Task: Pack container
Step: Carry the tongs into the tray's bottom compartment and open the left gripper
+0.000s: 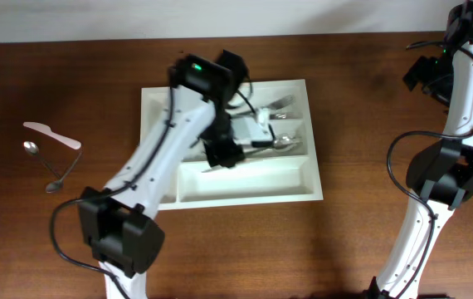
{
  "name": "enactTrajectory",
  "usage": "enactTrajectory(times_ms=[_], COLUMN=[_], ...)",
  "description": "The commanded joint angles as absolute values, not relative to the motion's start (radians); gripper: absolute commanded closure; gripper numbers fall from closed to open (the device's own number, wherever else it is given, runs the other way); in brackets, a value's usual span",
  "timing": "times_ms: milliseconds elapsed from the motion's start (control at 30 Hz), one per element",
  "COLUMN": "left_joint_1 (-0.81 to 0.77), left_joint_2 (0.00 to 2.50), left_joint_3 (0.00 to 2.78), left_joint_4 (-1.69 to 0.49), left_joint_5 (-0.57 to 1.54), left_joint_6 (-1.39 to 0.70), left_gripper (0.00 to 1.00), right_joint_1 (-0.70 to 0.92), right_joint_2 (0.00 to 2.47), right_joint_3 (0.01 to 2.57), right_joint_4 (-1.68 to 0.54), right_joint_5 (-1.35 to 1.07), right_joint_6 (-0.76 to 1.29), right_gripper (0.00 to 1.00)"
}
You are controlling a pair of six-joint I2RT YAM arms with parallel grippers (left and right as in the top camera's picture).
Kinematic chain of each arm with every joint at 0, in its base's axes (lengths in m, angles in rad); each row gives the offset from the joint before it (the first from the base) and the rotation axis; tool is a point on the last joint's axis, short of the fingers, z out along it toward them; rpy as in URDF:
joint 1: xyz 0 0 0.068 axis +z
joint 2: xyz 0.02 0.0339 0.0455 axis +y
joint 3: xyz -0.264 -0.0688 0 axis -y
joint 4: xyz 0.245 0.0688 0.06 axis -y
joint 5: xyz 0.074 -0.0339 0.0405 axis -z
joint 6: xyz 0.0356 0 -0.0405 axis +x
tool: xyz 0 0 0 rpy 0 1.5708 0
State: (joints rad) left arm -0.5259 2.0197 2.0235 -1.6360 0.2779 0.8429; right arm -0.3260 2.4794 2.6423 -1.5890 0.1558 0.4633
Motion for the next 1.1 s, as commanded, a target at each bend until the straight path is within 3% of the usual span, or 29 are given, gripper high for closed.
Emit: enactTrajectory(times_ms=[0,233,600,633,667,733,800,933,1067], left_joint_1=[-0.554,-0.552,-0.539,-0.539,-0.539,-0.54,-0.54,-0.54,-0.519], left_joint_2=[2.018,2.018,2.059,2.061,2.061,2.061,2.061,2.061,2.056], left_joint_3=[1.899,1.671,1.57,1.57,1.57,1.57,1.57,1.573,1.625], left_joint_4=[-1.565,-1.364,-1.143,-1.142,-1.142,-1.143,-1.145,-1.144,-1.146], left_joint_5=[0.304,0.303,0.289,0.287,0.283,0.264,0.236,0.201,0.114], left_joint_6=[0.881,0.886,0.888,0.888,0.888,0.888,0.888,0.888,0.802], left_gripper=[0.98,0.98,0.98,0.95,0.83,0.69,0.63,0.63,0.72], right_joint_1=[-0.327,-0.327,-0.327,-0.327,-0.327,-0.327,-0.327,-0.327,-0.327], right_joint_2=[2.443,2.443,2.443,2.443,2.443,2.443,2.443,2.443,2.443], right_joint_3=[2.663,2.663,2.663,2.663,2.663,2.663,2.663,2.663,2.663], right_joint_4=[-1.589,-1.589,-1.589,-1.589,-1.589,-1.589,-1.589,-1.589,-1.589], right_joint_5=[0.158,0.158,0.158,0.158,0.158,0.158,0.158,0.158,0.158], right_joint_6=[0.461,0.461,0.461,0.461,0.461,0.461,0.461,0.461,0.461], right_gripper=[0.01,0.01,0.01,0.01,0.01,0.01,0.01,0.01,0.01])
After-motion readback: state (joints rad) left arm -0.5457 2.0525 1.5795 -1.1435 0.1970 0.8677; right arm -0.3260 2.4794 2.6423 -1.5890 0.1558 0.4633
